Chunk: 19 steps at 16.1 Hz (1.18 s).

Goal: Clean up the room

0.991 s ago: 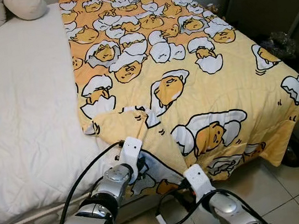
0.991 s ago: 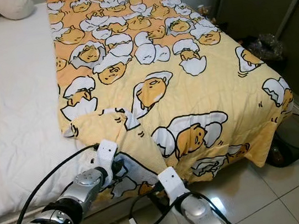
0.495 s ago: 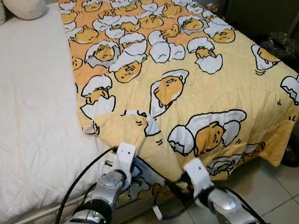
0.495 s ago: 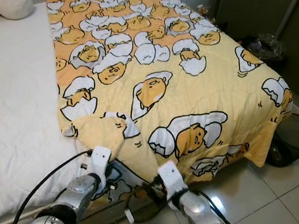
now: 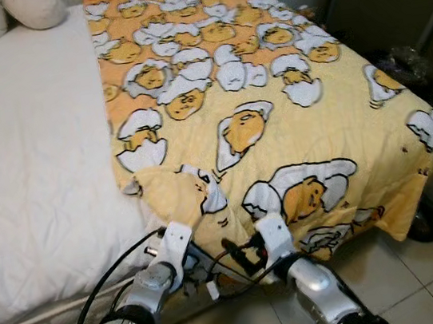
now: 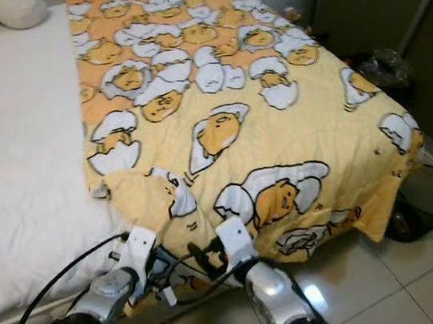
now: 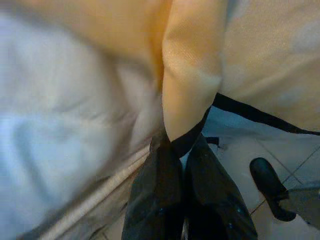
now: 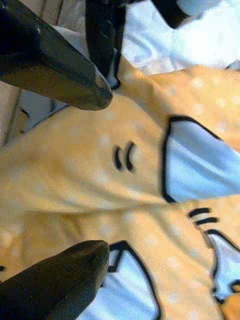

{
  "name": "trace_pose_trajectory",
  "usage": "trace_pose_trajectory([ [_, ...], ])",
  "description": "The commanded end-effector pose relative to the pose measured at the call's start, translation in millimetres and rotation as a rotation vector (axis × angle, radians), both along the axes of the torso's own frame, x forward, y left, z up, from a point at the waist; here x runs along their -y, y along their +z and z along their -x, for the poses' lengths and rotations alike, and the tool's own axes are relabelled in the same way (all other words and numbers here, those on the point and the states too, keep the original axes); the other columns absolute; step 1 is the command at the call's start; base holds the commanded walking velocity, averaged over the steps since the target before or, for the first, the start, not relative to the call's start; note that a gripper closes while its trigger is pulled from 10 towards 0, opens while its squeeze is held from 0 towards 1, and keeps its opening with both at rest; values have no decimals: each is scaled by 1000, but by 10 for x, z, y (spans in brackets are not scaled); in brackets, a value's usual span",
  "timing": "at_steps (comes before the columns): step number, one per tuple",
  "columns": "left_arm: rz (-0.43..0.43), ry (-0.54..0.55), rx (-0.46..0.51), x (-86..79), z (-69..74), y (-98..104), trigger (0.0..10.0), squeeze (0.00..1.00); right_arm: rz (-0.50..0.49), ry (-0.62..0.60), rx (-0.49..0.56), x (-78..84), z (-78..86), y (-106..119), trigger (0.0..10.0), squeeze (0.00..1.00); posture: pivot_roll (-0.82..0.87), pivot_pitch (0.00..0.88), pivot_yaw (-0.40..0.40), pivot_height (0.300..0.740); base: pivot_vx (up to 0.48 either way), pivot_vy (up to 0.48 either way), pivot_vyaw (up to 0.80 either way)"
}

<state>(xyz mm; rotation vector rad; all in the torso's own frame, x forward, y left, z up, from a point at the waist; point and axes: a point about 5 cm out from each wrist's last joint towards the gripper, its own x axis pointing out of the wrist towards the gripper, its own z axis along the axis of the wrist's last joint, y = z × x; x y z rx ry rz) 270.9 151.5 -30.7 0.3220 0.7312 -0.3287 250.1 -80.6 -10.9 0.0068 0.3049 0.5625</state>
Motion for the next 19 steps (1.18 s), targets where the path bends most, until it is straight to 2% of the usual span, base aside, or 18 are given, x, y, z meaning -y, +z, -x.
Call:
trace_pose_trajectory([
  [1,-13,-5,25,-13,-13,15,10000,0,-4,-20,12,150,-1,8,10000,0,-93,5,-37,740,0,0,0],
  [3,-10,-10,43,-12,-20,26,10000,0,-9,-19,43,326,2,67,10000,0,-93,5,-37,740,0,0,0],
  [4,9,-9,52,-10,-23,34,10000,0,-21,-19,106,578,-56,329,10000,0,-86,10,-37,740,0,0,0],
  [5,19,-10,58,-12,-25,39,10000,0,-28,-12,137,633,-71,506,10000,0,-86,12,-36,740,0,0,0],
  [10,74,41,72,-36,-39,58,10000,0,-54,-32,157,553,-81,640,10000,0,-88,17,-35,740,0,0,0],
  [13,67,37,83,-45,-41,63,10000,0,-57,-18,116,528,-13,721,10000,0,-91,20,-37,740,-202,0,0],
  [19,67,39,67,-44,1,27,10000,0,-50,34,31,513,98,658,10000,0,-90,25,-41,740,-105,0,0],
])
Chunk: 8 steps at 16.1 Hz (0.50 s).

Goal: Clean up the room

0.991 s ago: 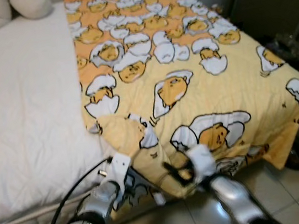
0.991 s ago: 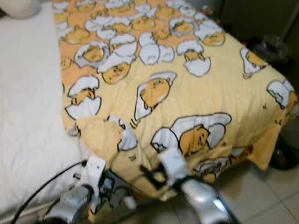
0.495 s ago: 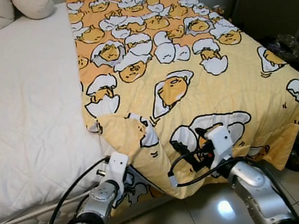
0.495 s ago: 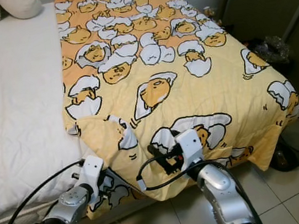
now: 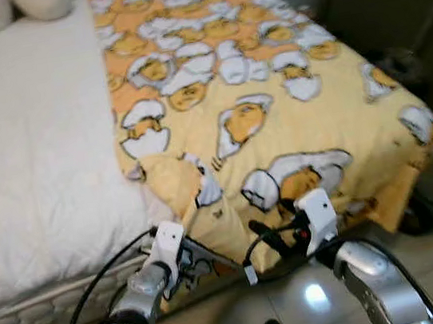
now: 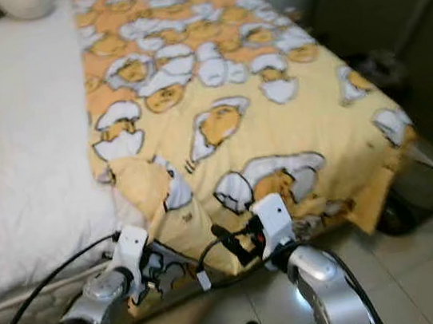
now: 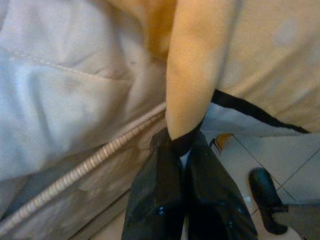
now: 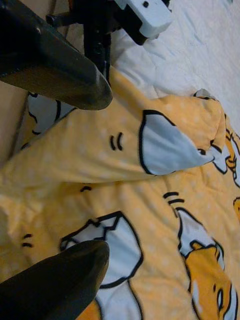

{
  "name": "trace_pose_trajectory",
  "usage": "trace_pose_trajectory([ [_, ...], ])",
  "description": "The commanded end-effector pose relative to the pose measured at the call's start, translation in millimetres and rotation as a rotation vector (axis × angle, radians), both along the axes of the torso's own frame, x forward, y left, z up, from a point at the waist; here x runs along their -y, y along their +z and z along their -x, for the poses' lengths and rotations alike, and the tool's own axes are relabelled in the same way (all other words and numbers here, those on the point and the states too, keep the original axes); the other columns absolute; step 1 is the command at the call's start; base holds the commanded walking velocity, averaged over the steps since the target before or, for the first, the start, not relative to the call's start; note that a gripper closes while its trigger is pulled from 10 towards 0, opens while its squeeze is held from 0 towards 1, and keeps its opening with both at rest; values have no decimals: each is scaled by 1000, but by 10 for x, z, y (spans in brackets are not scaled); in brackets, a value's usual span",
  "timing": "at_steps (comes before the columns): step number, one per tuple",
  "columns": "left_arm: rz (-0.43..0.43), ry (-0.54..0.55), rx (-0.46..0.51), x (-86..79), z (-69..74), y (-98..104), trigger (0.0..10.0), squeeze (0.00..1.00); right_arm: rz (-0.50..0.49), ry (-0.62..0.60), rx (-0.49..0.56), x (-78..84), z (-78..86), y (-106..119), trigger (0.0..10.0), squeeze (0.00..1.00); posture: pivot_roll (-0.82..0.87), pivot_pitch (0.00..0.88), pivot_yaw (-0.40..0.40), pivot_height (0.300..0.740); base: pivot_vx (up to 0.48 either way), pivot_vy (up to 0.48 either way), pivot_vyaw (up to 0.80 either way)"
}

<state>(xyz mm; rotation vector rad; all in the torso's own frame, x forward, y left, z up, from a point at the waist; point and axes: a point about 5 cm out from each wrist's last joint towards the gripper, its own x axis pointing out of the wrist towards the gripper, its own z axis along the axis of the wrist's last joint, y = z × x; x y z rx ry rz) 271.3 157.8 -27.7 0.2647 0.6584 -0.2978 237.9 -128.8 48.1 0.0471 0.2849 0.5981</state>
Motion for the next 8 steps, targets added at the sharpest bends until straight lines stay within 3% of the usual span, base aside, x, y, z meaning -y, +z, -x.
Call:
trace_pose_trajectory([
  [1,7,-5,1,24,5,-4,10000,0,-1,12,5,28,-8,72,10000,0,-91,29,-42,740,0,0,0],
  [3,-39,-57,-8,64,23,-23,10000,0,-3,88,-69,-4,71,23,10000,0,-91,32,-42,740,0,0,0],
  [5,-100,-161,-58,138,101,-93,10000,0,19,89,-82,44,106,-3,10000,0,-91,34,-41,740,0,0,0],
  [8,-97,-228,-113,210,200,-168,10000,0,21,71,-84,93,91,5,10000,0,-101,37,-42,740,0,0,0],
])
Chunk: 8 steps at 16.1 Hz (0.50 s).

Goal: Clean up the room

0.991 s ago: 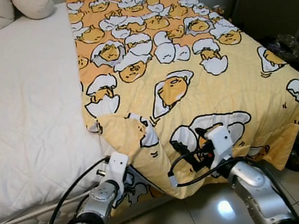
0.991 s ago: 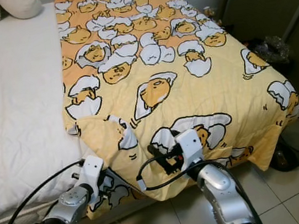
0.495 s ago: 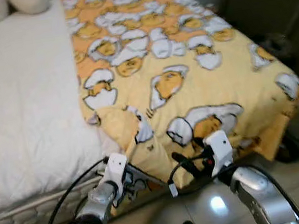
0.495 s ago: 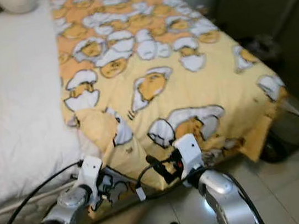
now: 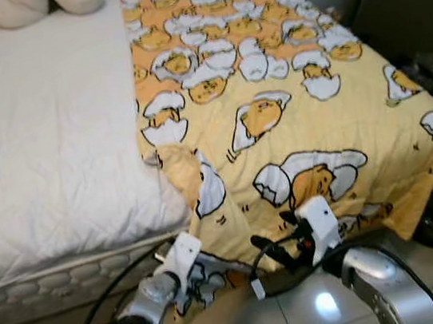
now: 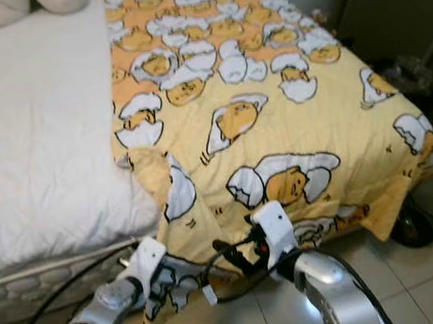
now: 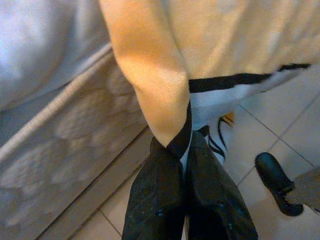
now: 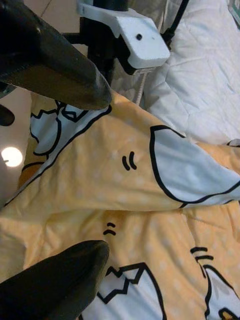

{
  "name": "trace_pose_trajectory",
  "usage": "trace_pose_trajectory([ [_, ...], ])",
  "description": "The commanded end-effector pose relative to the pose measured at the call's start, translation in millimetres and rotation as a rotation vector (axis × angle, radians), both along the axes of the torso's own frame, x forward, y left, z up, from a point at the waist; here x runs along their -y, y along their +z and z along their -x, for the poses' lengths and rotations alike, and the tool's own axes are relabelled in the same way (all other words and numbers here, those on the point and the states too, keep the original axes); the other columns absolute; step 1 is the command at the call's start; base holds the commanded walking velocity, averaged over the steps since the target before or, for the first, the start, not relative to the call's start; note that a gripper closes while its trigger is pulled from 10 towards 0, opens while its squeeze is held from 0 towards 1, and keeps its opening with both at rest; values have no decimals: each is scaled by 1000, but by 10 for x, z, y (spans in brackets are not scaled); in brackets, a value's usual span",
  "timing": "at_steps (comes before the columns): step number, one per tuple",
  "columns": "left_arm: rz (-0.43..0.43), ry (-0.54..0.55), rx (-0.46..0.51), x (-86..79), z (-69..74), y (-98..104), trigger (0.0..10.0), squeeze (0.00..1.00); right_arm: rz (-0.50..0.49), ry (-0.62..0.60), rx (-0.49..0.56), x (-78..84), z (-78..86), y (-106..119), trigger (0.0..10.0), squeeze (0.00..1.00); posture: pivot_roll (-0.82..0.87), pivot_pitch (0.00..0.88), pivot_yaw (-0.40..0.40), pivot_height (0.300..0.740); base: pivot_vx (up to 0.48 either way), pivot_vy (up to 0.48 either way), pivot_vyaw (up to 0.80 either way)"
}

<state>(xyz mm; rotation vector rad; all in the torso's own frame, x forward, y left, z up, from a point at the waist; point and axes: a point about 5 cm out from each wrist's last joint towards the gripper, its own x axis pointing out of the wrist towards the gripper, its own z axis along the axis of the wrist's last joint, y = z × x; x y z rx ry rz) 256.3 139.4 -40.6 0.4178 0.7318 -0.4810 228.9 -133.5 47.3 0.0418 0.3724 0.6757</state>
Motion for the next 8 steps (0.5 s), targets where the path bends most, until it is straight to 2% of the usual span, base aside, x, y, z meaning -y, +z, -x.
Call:
trace_pose_trajectory([
  [1,-4,-8,-20,22,53,-42,10000,0,5,-9,-11,47,16,5,10000,0,-101,37,-42,740,0,0,0],
  [3,9,23,-1,16,42,-31,10000,0,6,-6,-22,49,36,-12,10000,0,-101,40,-43,740,0,0,0],
  [8,39,79,13,-29,12,-8,10000,0,13,-5,-31,70,21,-46,10000,0,-97,44,-46,740,-472,0,0],
])
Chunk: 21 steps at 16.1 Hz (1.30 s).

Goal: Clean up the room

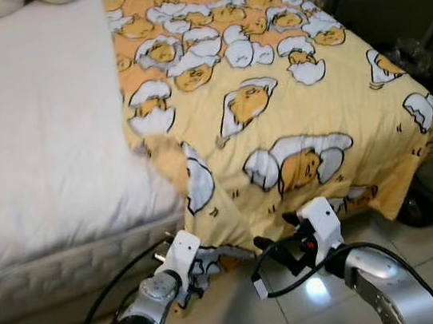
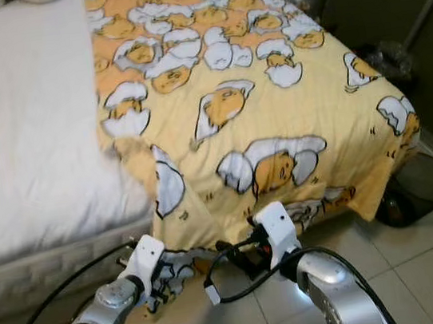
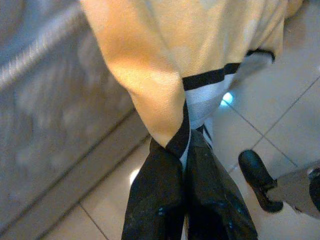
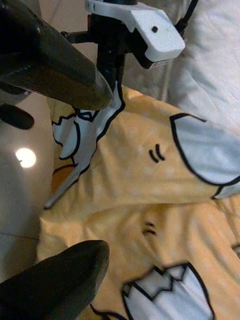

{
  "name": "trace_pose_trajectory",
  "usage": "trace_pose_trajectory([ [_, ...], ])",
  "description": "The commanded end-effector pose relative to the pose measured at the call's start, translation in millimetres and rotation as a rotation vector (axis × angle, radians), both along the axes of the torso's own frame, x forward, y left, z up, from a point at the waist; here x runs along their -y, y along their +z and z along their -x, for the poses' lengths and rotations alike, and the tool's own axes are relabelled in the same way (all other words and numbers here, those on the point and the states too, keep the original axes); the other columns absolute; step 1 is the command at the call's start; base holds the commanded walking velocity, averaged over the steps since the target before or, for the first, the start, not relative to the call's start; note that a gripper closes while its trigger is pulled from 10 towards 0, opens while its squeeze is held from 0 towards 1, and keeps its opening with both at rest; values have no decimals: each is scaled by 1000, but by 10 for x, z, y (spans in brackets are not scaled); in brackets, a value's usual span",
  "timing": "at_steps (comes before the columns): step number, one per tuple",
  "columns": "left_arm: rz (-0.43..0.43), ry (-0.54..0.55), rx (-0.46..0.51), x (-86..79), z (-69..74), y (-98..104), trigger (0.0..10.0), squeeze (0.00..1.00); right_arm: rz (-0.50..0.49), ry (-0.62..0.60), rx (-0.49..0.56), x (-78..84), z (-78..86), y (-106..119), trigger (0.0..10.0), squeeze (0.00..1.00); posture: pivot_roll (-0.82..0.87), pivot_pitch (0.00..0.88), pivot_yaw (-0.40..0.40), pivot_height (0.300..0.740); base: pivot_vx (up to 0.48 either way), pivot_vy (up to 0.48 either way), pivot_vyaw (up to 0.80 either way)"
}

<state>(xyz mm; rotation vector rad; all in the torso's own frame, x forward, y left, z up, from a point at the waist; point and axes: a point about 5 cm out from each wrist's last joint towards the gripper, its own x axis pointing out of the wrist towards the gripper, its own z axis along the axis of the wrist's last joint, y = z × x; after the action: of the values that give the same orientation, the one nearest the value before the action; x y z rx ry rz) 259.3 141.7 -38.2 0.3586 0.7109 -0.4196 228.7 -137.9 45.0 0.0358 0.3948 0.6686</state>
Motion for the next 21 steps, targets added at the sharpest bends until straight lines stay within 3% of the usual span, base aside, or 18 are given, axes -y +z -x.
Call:
trace_pose_trajectory([
  [1,-3,3,-11,-10,46,-34,10000,0,0,1,-13,25,20,-27,10000,0,-95,45,-47,740,-476,0,0],
  [4,-3,1,-22,-4,70,-53,10000,0,0,5,-15,21,30,-33,10000,0,-96,46,-47,740,0,0,0],
  [6,-109,-138,-99,82,206,-162,10000,0,3,12,-19,16,36,-44,10000,0,-93,48,-51,740,0,0,0],
  [7,-114,-169,-125,124,249,-191,10000,0,4,15,-20,15,33,-47,10000,0,-92,48,-53,740,0,0,0],
  [8,-131,-175,-105,189,226,-177,10000,1000,6,18,-18,6,19,-45,10000,0,-96,46,-56,740,0,0,0],
  [9,-161,-156,-41,197,135,-116,10000,1000,10,18,-8,2,2,-31,10000,0,-104,42,-54,740,0,0,0],
  [11,-217,-99,204,161,-173,150,10000,1000,5,-21,35,35,-54,40,10000,0,-107,40,-49,740,0,0,0],
  [12,-210,-85,237,157,-215,194,10000,1000,5,-30,44,44,-60,52,10000,0,-106,40,-49,740,0,0,0],
  [15,-49,34,454,138,-462,537,10000,1000,29,-109,90,93,-149,86,10000,0,-90,36,-46,740,0,0,0],
  [16,-27,38,470,144,-474,566,10000,1000,36,-122,99,95,-166,93,10000,0,-90,36,-46,740,0,0,0],
  [17,46,69,529,158,-505,661,10000,459,48,-158,135,99,-218,130,10000,0,-75,27,-45,740,0,0,0],
  [18,156,154,624,152,-551,829,10000,0,46,-243,197,128,-310,234,10000,0,-70,22,-43,740,0,0,0],
  [19,272,246,743,133,-583,1071,10000,0,16,-323,257,164,-405,370,10000,0,-62,13,-40,740,0,0,0],
  [20,311,278,775,119,-588,1144,10000,0,8,-342,274,172,-432,407,10000,0,-60,11,-39,740,0,0,0],
  [21,335,390,848,21,-622,1329,10000,0,-7,-391,322,192,-512,513,10000,0,-50,0,-34,740,0,0,0],
])
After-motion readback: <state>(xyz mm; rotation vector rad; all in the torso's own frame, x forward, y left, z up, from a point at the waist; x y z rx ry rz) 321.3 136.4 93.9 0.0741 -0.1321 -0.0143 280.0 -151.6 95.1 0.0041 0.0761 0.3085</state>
